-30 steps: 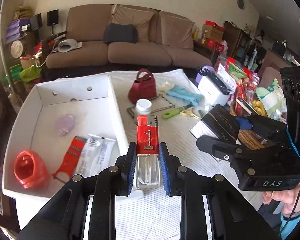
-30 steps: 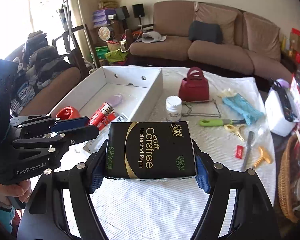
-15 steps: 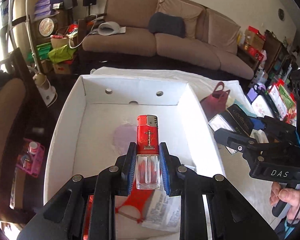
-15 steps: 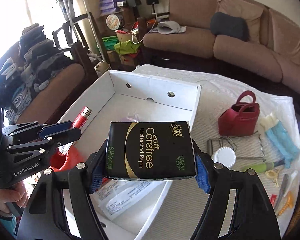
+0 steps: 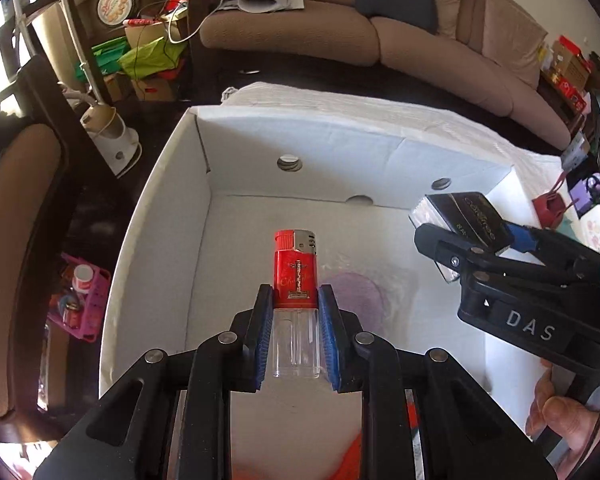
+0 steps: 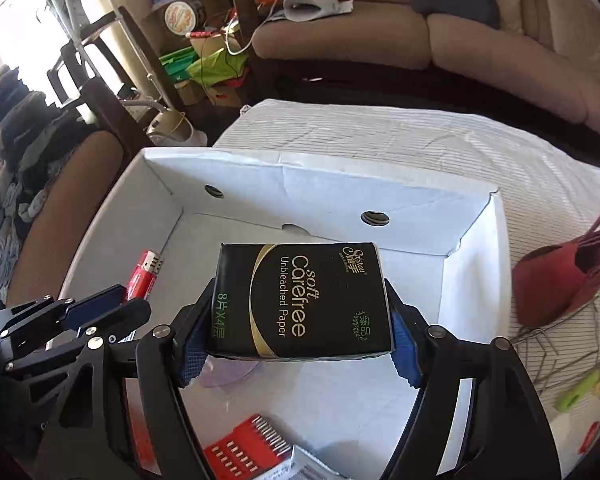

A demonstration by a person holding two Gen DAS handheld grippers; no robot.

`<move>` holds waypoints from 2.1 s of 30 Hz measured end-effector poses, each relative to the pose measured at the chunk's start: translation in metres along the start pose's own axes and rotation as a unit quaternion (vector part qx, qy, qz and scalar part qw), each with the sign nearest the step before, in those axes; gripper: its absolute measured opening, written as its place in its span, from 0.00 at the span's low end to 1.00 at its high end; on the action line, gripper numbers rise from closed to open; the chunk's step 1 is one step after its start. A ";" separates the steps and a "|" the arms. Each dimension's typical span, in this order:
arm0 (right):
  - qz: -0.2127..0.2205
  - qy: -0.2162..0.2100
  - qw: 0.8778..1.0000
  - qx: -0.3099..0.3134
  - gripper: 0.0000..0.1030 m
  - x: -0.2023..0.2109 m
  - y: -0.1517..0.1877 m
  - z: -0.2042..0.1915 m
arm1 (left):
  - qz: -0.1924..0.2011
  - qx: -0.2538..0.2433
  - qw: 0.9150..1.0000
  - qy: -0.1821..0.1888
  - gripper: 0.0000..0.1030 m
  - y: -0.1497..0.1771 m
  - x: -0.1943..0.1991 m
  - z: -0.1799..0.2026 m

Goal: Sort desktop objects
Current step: 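Carry the lighter with the left tool and tissue pack with the right tool into the white box, then open the left tool to drop the lighter while the right tool releases the tissue pack, then withdraw both tools from the box back over the table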

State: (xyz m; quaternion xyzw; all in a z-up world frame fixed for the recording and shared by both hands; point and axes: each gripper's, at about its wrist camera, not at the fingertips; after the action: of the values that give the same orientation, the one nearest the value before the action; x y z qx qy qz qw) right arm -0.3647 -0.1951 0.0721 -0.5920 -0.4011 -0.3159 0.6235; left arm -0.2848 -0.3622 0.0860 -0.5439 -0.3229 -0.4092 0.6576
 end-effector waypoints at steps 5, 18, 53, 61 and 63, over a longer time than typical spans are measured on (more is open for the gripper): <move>-0.010 0.038 0.999 0.006 0.69 -0.040 -0.001 -0.008 | -0.038 0.009 0.999 -0.031 0.22 0.000 -0.025 -0.007; -0.028 0.052 0.998 -0.027 0.81 -0.079 0.009 0.003 | -0.072 0.024 0.996 -0.057 0.24 0.006 -0.034 -0.015; 0.090 0.037 0.995 0.008 1.00 0.238 0.051 0.088 | 0.129 0.028 0.991 -0.014 1.00 0.062 0.233 0.098; 0.106 0.040 0.993 0.019 1.00 0.313 0.106 0.120 | 0.147 0.008 0.989 -0.005 1.00 0.103 0.283 0.149; 0.111 0.044 0.993 0.025 1.00 0.334 0.121 0.132 | 0.155 -0.001 0.988 0.000 1.00 0.116 0.295 0.167</move>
State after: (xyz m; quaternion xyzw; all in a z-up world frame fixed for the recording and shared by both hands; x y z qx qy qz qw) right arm -0.1166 -0.0249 0.3022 -0.6028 -0.3129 -0.2606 0.6861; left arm -0.0437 -0.2451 0.3236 -0.5879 -0.2345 -0.3030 0.7125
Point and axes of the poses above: each gripper's, at about its wrist camera, not at the fingertips, and x roughly against the way its jaws point, z to its right, y to its underside, and after that the axes turned 10 degrees about y, right-handed
